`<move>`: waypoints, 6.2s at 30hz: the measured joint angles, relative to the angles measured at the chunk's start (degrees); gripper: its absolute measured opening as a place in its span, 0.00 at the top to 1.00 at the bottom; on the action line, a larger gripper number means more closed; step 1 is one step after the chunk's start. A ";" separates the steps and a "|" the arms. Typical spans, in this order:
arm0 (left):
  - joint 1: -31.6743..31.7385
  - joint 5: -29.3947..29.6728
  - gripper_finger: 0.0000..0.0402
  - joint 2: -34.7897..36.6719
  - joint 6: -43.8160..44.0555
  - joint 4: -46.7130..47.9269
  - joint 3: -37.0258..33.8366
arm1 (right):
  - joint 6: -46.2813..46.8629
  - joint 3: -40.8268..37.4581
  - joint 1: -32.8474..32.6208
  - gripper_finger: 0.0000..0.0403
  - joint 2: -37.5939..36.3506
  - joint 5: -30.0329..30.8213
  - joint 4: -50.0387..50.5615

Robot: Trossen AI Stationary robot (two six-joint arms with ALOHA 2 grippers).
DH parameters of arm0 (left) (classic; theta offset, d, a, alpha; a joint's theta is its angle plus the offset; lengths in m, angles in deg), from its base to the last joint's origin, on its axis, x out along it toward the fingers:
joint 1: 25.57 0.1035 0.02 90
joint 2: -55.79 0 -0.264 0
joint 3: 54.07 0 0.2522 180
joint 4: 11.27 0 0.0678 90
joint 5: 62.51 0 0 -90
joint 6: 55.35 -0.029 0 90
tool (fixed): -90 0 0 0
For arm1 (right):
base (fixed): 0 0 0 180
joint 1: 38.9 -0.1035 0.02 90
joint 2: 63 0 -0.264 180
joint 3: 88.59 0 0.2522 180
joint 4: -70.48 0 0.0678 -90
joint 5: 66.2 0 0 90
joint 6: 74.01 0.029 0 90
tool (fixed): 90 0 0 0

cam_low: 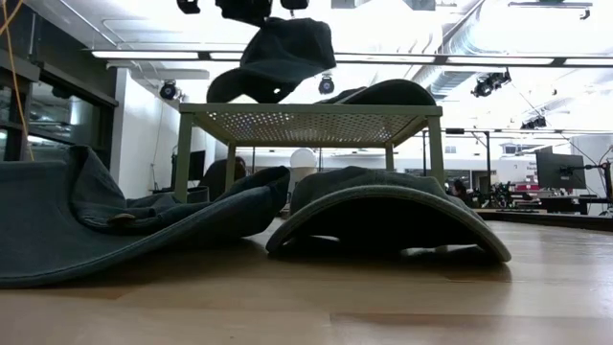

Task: Pick & Place hat
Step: Put the bottom right dark blue cap on the shelf, then stack the right gray cap on the top of the gray cap on the shelf

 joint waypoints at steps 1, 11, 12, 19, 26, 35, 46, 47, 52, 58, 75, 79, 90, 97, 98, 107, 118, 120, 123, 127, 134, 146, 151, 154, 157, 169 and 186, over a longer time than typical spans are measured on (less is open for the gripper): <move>-0.01 -0.04 1.00 -0.01 0.37 0.03 0.00 | 0.11 0.00 -0.02 0.41 0.00 -0.22 0.02; 0.02 -0.07 1.00 -0.02 4.22 2.88 -0.01 | 0.73 0.00 0.00 0.41 0.00 -1.05 0.02; 0.02 -0.09 1.00 -0.03 4.49 3.22 -0.01 | 0.78 0.00 0.00 0.41 0.00 -1.05 0.02; 0.13 -0.21 1.00 -0.05 9.73 7.59 -0.90 | 0.82 0.00 0.00 0.41 0.00 -1.12 0.07; 0.15 -0.20 1.00 -0.08 10.65 7.53 -2.26 | 1.03 0.00 0.00 0.41 0.00 -1.82 0.08; 2.27 -0.55 1.00 -0.71 11.51 8.37 -2.49 | 2.78 0.00 0.00 0.41 0.00 -1.97 1.39; 3.56 -7.21 0.96 -0.69 12.49 10.04 -2.47 | 2.70 0.00 0.00 0.41 0.00 -1.98 1.42; 3.56 -7.22 0.94 -0.69 12.52 10.30 -2.47 | 2.72 0.00 0.00 0.41 0.00 -2.04 1.44; 3.54 -7.26 0.83 -0.69 11.07 10.12 -2.47 | 2.91 0.00 0.00 0.41 0.00 -2.92 2.21; 3.54 -7.20 0.67 -0.69 7.52 10.04 -1.18 | 3.59 0.00 -0.01 0.41 0.00 -4.35 2.93; -3.06 -7.83 0.58 -0.65 -55.46 18.78 5.90 | 3.64 -0.02 0.00 0.41 0.68 -15.37 9.95; -7.50 -6.88 0.58 -0.65 -51.64 37.09 5.90 | 3.63 -0.02 -0.01 0.41 1.60 -16.18 10.56; -16.90 -14.89 0.58 4.76 4.82 86.73 5.88 | 4.60 -0.02 -0.50 0.41 2.03 -17.00 10.29; -17.64 -24.64 0.58 5.82 14.47 93.19 5.84 | 5.31 -0.02 -0.52 0.41 2.37 -19.80 9.89; -17.65 -25.24 0.58 5.82 15.24 93.31 5.84 | 5.30 -0.02 -0.52 0.41 2.69 -20.69 9.88; -22.44 -23.25 0.58 5.82 26.10 93.89 1.66 | 7.54 -0.02 -1.21 0.41 9.95 -33.76 9.92; -31.33 -10.01 0.58 5.82 48.42 93.89 -3.73 | 7.65 -0.02 -5.11 0.41 22.18 -43.19 7.55; -31.50 -8.67 0.58 5.82 50.87 93.19 -4.03 | 6.88 -0.02 -5.50 0.41 24.80 -43.46 6.14; -31.48 -8.75 0.58 5.82 53.62 89.69 -4.38 | 5.21 -0.02 -5.81 0.41 28.22 -42.28 4.03; -31.39 -10.49 0.58 5.82 50.04 83.17 -5.94 | 5.74 -0.02 -5.72 0.41 31.50 -39.42 2.03; -31.39 -13.02 0.58 5.76 48.70 79.06 -10.05 | 9.01 -0.02 -4.63 0.41 33.51 -39.53 0.42; -31.39 -13.03 0.58 5.76 49.13 78.57 -10.60 | 11.75 -0.02 -3.56 0.41 34.05 -43.36 -2.13; -31.39 -12.81 0.58 5.76 49.13 78.50 -10.60 | 13.88 -0.02 -3.56 0.43 34.24 -45.53 -2.61; -31.39 -12.79 0.58 5.76 49.13 78.42 -10.60 | 14.12 -0.02 -3.54 0.48 35.07 -46.48 -2.63; -31.39 -12.66 0.58 5.76 49.14 78.37 -10.60 | 14.18 0.03 -3.54 0.53 35.71 -46.51 -2.91; -31.39 -12.66 0.58 5.76 48.86 78.16 -10.60 | 17.28 0.04 -4.70 0.82 35.65 -48.14 -2.51; -31.39 -12.59 0.58 5.76 48.91 77.40 -10.60 | 24.74 0.02 -10.41 0.99 35.27 -48.92 -0.51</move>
